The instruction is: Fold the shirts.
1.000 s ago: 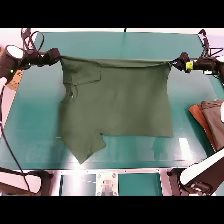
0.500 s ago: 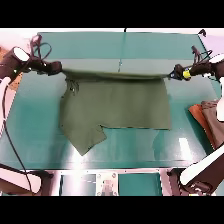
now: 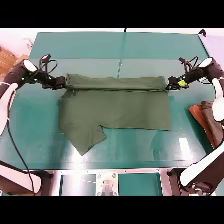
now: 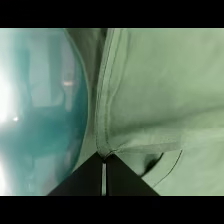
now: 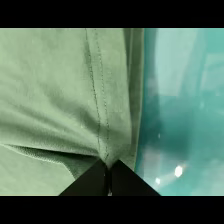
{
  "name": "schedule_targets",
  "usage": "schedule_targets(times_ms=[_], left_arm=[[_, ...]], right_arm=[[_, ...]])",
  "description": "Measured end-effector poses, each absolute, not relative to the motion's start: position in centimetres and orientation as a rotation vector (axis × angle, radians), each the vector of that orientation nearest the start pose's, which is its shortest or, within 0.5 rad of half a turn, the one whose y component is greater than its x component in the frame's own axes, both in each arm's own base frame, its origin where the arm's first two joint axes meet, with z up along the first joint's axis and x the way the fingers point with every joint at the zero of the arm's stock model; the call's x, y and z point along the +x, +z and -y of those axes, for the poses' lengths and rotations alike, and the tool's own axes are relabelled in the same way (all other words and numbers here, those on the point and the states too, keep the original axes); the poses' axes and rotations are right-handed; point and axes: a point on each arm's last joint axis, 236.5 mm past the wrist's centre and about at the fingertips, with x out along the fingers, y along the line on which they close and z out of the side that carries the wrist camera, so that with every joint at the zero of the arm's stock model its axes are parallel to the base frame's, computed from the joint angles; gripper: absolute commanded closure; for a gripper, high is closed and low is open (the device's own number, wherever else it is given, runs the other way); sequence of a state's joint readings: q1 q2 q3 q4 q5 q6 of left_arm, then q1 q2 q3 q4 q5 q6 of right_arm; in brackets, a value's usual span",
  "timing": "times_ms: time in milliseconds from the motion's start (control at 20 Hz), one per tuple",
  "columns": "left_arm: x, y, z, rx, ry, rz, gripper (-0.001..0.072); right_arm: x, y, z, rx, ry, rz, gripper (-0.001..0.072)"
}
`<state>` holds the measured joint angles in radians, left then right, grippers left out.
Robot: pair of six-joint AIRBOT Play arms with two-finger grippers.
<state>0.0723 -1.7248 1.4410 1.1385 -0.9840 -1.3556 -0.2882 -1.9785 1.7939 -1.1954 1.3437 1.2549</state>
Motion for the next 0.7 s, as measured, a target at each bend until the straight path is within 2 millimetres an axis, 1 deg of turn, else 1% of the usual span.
schedule_targets(times_ms=[50,100,150,200,250,300,350,400,450,500,600,700], left_arm=[[49.7,-5.8,5.0,-0.308,-0.235,-1.208,0.0457],[49.4,-5.8,5.3,-0.321,-0.244,-1.219,0.0182],[48.8,-6.0,5.7,-0.333,-0.257,-1.245,0.0156],[48.3,-5.8,6.0,-0.343,-0.273,-1.268,0.0156],[47.8,-5.5,6.4,-0.350,-0.291,-1.290,0.0156],[47.1,-5.2,6.8,-0.353,-0.312,-1.323,0.0165],[46.2,-4.6,7.3,-0.356,-0.340,-1.364,0.0239],[45.5,-4.1,7.5,-0.357,-0.358,-1.394,0.0384],[44.6,-3.6,7.7,-0.358,-0.376,-1.431,0.0628],[43.6,-3.0,7.9,-0.352,-0.393,-1.466,0.0685],[41.6,-2.1,7.9,-0.341,-0.409,-1.529,0.0685],[39.5,-1.1,7.7,-0.328,-0.408,-1.565,0.0686]], right_arm=[[49.1,-8.6,5.8,0.275,0.221,-1.424,0.0427],[48.9,-8.7,5.9,0.253,0.217,-1.439,0.0399],[48.7,-8.4,5.9,0.249,0.213,-1.452,0.0399],[48.5,-8.0,5.9,0.248,0.208,-1.462,0.0440],[48.3,-7.3,5.9,0.250,0.200,-1.471,0.0521],[48.1,-6.4,6.4,0.247,0.180,-1.476,0.0604],[47.7,-5.4,7.1,0.250,0.149,-1.480,0.0669],[47.3,-4.3,7.6,0.262,0.120,-1.482,0.0694],[46.7,-3.4,8.1,0.279,0.093,-1.486,0.0695],[45.9,-2.4,8.4,0.302,0.070,-1.493,0.0695],[43.6,-1.1,8.9,0.337,0.027,-1.513,0.0695],[40.3,-0.2,9.0,0.383,-0.011,-1.533,0.0695]])
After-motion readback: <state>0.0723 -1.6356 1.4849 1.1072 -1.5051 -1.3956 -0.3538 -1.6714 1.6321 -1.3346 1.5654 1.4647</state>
